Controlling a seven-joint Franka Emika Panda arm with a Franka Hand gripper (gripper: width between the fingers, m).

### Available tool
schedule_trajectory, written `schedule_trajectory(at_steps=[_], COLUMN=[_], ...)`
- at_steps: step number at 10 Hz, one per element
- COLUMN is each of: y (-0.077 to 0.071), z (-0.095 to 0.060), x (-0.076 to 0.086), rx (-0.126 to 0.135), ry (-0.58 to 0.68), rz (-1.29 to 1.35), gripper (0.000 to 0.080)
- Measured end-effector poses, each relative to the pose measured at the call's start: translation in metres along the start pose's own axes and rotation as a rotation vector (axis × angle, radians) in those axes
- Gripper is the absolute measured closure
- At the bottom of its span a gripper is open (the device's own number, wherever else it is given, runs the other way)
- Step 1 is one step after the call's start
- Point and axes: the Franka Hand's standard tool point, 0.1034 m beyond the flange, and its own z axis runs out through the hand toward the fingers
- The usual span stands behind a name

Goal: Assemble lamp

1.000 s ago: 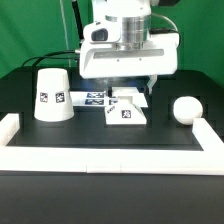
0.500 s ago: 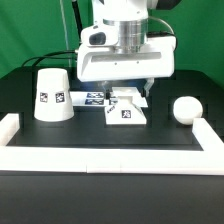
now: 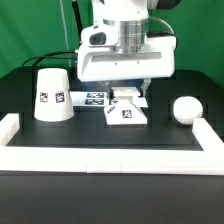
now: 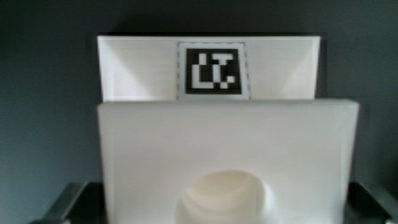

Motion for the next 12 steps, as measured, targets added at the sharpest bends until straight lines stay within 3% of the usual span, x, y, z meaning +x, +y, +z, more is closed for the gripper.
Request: schedule_trajectory(at_steps=[4,7,12], y=[-0.005,-0.010,-0.024], z=[0.000,-0.002,-0.007], x=[0.007,0.035,0.097], rx=[-0.001,0.001,0.005], ry=[0.006,0.036,0.106], rz=[-0.004,-0.015,-0.023], gripper=[0.0263,0.0263,0.0262])
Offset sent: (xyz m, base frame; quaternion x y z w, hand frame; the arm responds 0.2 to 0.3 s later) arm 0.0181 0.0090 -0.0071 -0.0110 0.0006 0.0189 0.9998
